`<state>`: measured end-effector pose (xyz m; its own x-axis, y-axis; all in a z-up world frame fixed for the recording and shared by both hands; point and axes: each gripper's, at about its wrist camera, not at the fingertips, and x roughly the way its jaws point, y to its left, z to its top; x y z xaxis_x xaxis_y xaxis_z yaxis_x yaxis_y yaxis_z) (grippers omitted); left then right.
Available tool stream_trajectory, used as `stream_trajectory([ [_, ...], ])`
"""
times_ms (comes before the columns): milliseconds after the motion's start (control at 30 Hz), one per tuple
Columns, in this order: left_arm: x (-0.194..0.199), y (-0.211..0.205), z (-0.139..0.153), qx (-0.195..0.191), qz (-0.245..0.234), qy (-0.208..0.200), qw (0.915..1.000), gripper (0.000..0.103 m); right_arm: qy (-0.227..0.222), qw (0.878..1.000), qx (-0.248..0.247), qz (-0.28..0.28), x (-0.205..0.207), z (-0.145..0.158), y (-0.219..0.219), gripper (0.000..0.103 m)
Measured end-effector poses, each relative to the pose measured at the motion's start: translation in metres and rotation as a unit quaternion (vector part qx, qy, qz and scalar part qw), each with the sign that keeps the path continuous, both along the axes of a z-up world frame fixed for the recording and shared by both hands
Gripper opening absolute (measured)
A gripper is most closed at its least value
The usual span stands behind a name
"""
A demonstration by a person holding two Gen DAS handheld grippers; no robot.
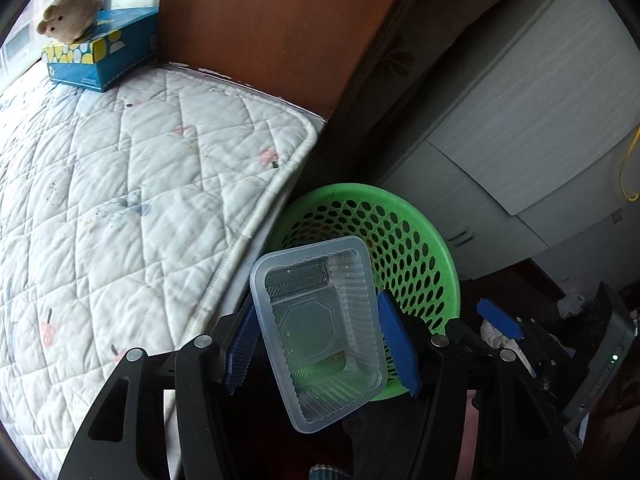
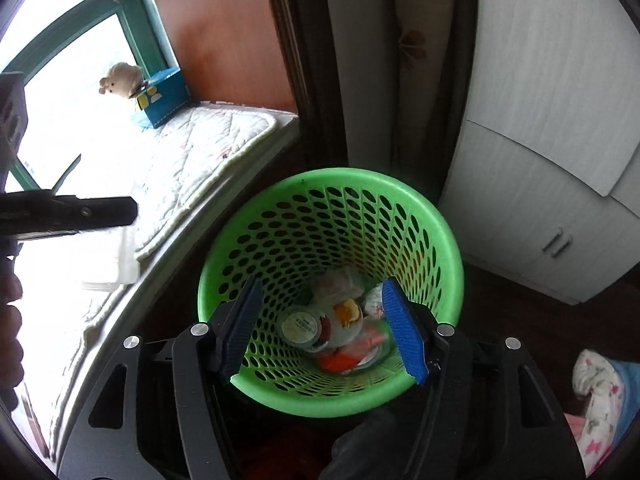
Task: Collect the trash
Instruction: 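Drop the cup from the right tool while the left tool drops the clear box into the basket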
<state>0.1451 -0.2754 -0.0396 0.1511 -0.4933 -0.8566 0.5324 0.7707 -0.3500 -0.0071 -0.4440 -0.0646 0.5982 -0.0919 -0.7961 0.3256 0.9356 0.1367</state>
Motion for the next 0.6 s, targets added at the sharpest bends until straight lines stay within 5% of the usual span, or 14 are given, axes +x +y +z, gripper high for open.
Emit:
stream_trajectory([
  [467, -0.016, -0.040, -0.018, 0.006, -0.034, 0.015, 0.9993, 0.058, -0.023, 1.000, 0.001, -0.010, -0.023, 0.018, -0.004, 0.075],
  [600, -0.021, -0.045, -0.018, 0.011, -0.039, 0.004, 0.9992, 0.079, -0.024, 1.000, 0.007, -0.018, -0.026, 0.018, -0.008, 0.075],
])
